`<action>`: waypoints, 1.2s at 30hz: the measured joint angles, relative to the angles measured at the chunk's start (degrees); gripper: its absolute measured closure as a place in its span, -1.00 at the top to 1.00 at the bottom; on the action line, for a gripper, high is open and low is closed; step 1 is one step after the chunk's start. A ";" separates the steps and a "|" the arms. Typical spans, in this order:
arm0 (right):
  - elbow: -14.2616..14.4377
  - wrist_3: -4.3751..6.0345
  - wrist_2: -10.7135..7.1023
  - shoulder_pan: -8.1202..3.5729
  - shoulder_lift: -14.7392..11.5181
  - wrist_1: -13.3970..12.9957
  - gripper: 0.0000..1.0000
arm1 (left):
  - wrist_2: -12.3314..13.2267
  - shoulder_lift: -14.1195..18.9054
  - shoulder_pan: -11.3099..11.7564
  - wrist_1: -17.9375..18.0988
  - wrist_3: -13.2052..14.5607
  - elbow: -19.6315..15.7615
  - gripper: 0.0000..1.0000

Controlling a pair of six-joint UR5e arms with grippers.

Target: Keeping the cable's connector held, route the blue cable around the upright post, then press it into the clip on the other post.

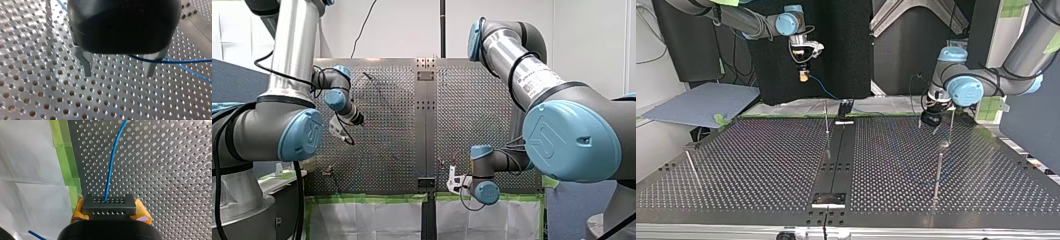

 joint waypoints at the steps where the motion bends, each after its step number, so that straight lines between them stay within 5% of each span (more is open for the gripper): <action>1: -0.01 0.00 -0.11 0.01 0.00 -0.01 -1.00 | 0.13 0.47 0.05 0.51 -0.49 -0.38 1.00; 19: 0.01 0.03 -0.71 -0.02 0.02 -0.31 -1.00 | -0.24 8.24 0.41 9.35 -10.09 -1.33 1.00; 24: 0.00 0.06 -0.83 -0.01 0.02 -0.36 -1.00 | -0.43 8.35 0.43 8.57 -11.97 -1.34 1.00; 36: -0.03 0.07 -0.89 -0.02 0.01 -0.46 -1.00 | -2.89 10.95 0.67 5.12 -11.76 -1.31 1.00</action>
